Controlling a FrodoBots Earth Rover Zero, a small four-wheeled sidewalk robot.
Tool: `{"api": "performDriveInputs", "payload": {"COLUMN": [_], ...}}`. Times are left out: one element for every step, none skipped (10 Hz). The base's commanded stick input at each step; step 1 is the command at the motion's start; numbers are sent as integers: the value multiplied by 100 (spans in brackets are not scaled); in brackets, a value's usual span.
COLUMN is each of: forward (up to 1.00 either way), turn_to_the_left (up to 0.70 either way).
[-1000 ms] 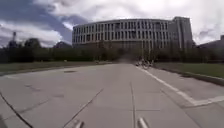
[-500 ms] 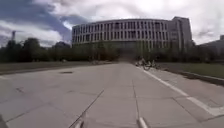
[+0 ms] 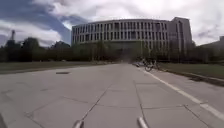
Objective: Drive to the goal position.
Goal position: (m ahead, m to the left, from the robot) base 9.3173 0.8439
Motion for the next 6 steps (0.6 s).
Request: {"api": "performDriveInputs", "payload": {"forward": [70, 70, 70, 70, 70, 70], "turn_to_the_left": [0, 0, 0, 0, 0, 0]}}
